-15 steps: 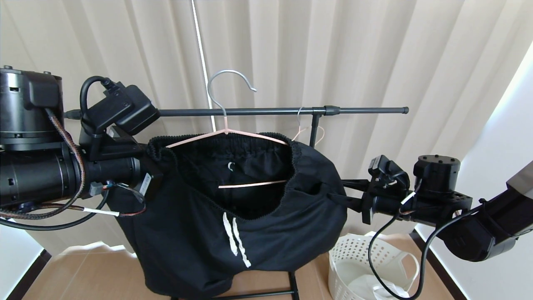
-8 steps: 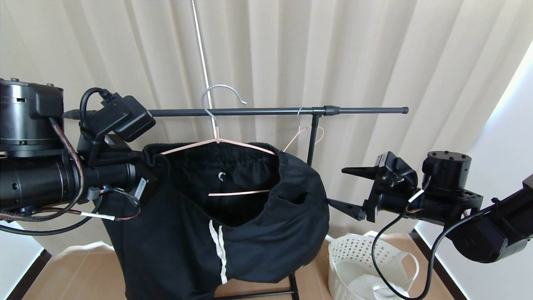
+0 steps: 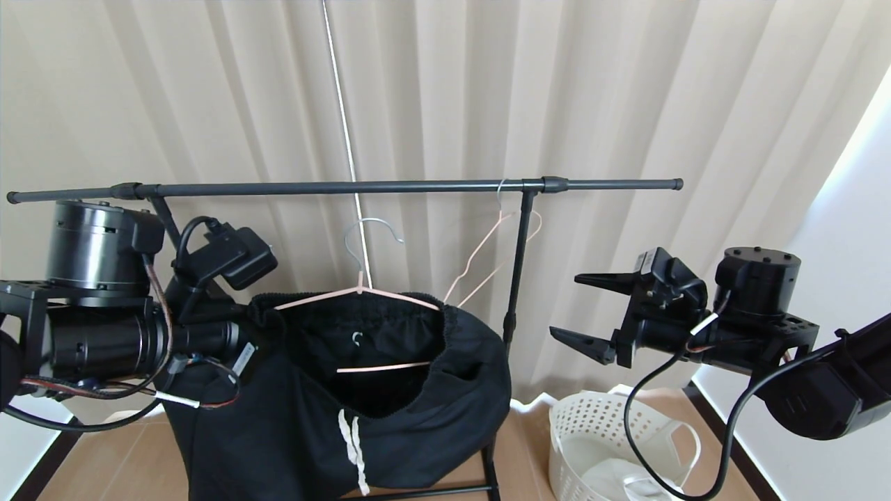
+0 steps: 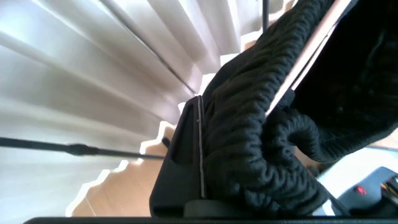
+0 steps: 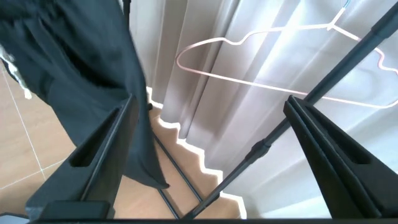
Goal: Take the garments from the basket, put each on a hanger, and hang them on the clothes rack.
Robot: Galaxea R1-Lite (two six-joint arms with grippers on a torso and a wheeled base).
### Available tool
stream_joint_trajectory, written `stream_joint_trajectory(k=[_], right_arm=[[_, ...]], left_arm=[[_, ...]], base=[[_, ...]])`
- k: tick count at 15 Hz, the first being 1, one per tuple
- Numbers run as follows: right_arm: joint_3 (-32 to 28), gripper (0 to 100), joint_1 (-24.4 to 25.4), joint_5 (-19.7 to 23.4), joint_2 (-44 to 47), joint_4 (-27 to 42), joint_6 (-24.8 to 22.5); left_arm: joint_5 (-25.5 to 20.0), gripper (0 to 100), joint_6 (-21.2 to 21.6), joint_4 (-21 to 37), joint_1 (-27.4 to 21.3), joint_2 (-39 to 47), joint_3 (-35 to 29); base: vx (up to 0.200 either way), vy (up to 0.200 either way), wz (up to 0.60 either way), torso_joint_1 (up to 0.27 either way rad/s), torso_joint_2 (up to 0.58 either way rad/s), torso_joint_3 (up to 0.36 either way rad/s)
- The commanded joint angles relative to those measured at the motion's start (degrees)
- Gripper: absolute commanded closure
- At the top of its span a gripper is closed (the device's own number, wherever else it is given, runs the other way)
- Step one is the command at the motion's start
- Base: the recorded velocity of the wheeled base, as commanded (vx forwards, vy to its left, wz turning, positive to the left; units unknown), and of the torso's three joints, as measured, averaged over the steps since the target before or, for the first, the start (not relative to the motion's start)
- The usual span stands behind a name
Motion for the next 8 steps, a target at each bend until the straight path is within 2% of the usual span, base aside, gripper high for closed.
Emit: stream_joint_trajectory(k=[1,5,8], right_arm=[[-0.02,0,-0.11,0.02,-0.18,-0.02,-0.02],[-0.02,0,-0.11,0.02,-0.18,-0.02,-0.72],[-0.02,0,-0.20,0.02,-0.18,-0.02,-0.81]], left_arm=[[-0.02,100,-0.01,-0.13,0.86,3.74,1.13],[1.39,100,-0.10,-2.50,2.00,8.04,1.66],[4.82,100,-0.10,-8.74,2.00,13.14,4.82]], base=[[0.000,0.000,0.00,0.000,0.00,0.000],[0.000,0.000,0.00,0.000,0.00,0.000],[0.000,0.000,0.00,0.000,0.00,0.000]])
